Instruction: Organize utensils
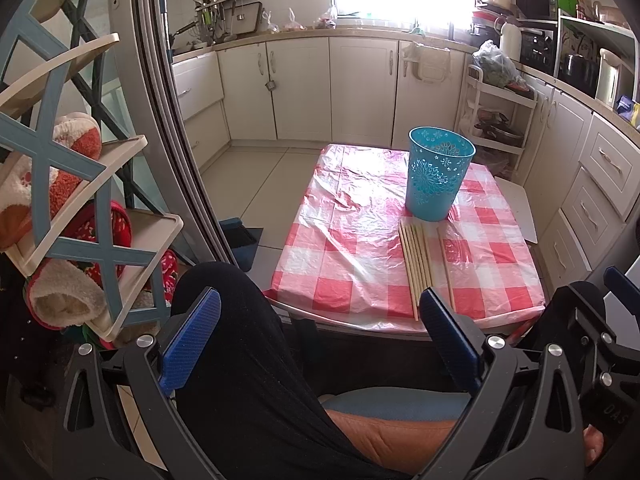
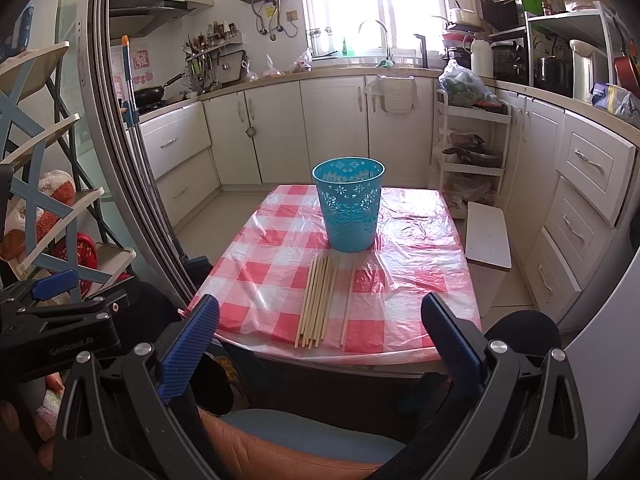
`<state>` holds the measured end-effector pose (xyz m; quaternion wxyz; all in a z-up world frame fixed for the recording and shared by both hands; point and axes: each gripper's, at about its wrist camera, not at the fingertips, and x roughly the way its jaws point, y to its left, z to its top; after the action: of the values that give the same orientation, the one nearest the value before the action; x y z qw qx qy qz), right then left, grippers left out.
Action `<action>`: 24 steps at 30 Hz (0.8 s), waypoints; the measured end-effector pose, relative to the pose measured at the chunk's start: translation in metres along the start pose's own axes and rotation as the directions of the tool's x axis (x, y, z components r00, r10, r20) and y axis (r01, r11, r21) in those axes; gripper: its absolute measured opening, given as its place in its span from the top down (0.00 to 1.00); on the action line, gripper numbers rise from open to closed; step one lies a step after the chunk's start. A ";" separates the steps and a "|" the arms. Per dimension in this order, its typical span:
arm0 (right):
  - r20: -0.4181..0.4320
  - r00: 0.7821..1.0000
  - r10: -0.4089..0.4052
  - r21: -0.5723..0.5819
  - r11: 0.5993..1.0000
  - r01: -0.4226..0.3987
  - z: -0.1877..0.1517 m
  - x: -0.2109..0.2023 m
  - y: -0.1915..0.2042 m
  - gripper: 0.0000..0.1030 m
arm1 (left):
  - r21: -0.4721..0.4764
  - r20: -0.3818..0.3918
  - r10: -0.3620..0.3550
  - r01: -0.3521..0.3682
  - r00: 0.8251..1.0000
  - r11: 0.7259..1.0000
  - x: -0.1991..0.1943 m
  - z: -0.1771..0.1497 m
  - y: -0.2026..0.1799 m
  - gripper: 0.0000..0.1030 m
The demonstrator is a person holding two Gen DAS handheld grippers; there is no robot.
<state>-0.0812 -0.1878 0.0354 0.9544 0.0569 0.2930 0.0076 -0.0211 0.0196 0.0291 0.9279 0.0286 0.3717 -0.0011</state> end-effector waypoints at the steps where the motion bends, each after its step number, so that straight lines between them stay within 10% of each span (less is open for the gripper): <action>1: 0.001 1.000 0.001 0.000 1.000 -0.001 0.000 0.000 0.000 0.06 | 0.000 0.001 0.000 0.000 1.000 1.000 0.000 0.000 0.000 0.07; 24: 0.011 1.000 0.012 -0.004 1.000 -0.012 0.000 -0.002 0.001 0.06 | -0.001 0.002 0.000 0.000 1.000 1.000 -0.001 0.000 -0.001 0.07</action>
<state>-0.0828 -0.1865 0.0368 0.9560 0.0568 0.2876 0.0134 -0.0214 0.0184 0.0298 0.9283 0.0281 0.3706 -0.0009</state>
